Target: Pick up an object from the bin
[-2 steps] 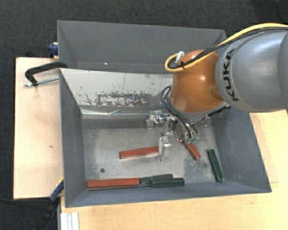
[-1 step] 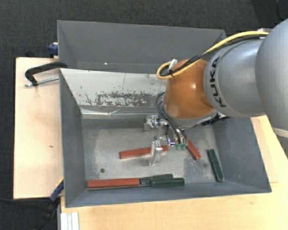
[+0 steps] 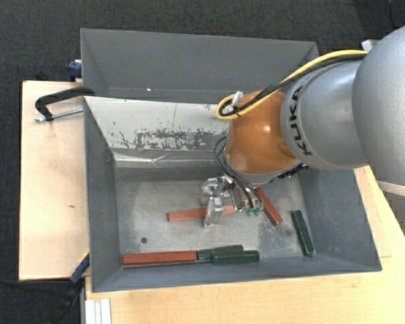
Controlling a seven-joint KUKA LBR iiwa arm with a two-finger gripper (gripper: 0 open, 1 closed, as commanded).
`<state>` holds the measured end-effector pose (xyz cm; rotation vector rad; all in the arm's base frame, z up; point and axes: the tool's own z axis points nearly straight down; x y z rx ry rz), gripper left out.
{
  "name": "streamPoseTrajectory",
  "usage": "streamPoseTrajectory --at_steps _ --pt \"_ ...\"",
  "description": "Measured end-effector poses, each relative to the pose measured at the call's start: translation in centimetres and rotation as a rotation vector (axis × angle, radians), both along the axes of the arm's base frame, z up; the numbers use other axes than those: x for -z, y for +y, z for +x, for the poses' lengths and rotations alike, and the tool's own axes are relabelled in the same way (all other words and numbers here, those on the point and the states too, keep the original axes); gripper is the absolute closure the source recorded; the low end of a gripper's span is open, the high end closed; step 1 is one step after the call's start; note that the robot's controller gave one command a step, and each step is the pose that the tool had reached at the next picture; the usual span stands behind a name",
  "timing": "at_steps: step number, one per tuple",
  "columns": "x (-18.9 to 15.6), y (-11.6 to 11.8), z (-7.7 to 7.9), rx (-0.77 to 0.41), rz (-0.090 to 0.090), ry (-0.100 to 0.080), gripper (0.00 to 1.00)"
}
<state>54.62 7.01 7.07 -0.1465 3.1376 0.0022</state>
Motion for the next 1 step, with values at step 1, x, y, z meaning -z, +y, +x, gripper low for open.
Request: streamPoseTrajectory --at_steps 1 --pt "0.00 0.00 0.00 0.000 0.000 0.000 1.00"
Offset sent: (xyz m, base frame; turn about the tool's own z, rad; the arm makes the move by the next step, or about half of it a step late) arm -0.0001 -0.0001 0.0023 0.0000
